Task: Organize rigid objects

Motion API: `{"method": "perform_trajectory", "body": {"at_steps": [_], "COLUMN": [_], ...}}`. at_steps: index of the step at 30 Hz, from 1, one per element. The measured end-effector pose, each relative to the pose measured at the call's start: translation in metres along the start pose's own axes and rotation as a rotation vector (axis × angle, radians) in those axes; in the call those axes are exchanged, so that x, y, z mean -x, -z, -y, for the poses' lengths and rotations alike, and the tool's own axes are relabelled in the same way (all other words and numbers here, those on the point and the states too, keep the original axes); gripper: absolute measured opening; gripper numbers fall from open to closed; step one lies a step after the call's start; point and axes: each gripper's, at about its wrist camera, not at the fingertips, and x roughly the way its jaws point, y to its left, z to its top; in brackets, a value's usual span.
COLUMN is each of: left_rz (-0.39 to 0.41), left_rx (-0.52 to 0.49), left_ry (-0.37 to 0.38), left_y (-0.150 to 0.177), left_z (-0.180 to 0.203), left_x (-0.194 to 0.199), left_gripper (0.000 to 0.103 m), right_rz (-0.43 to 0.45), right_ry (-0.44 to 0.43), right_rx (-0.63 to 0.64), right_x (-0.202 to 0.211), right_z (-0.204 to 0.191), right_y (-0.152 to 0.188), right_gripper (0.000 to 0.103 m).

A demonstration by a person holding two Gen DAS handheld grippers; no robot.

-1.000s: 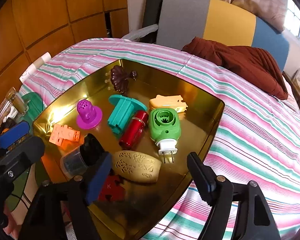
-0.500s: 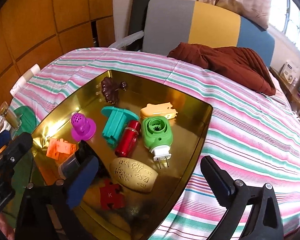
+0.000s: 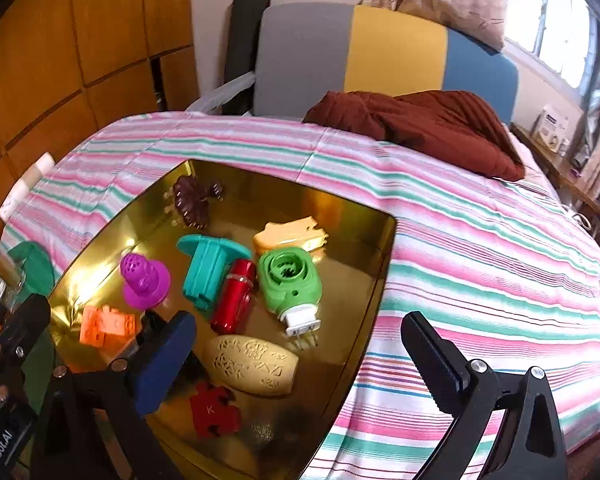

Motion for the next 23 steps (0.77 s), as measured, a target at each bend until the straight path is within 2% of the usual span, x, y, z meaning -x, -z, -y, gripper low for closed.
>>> {"method": "perform_trajectory", "body": {"at_steps": [3,7,16,19,23], "left_rz": [-0.011,-0.041,-0.115,-0.115,-0.090], "left_rx": [0.002,-0.002,0.031,0.038,0.012], "left_ry": [-0.002,-0.015,0.047,0.058,0.043], "left_y": [-0.001,0.002,0.006,0.007,0.008], "left_z": [0.001,0.001,0.000,0.001,0.006], "left_x": [-0.002,-0.007,-0.017,-0.015,-0.012], "left_gripper": [0.078,0.070,0.067,0.064,0.064], "right_rz": [0.012,0.015,0.014,0.010,0.006], "right_ry": [0.028,0.041,0.058,0.056,0.055], "right_rx": [-0.032,-0.040,-0.048,-0.055,-0.061], "right_x": [0.003,0.004,0.003,0.002,0.000], "right_z": [0.004,0.007,0.009,0.011,0.013], "right_y": [-0.003,-0.005,-0.003,-0.003,-0.003], "right_gripper": [0.103,0.103,0.103,0.103,0.103]}}
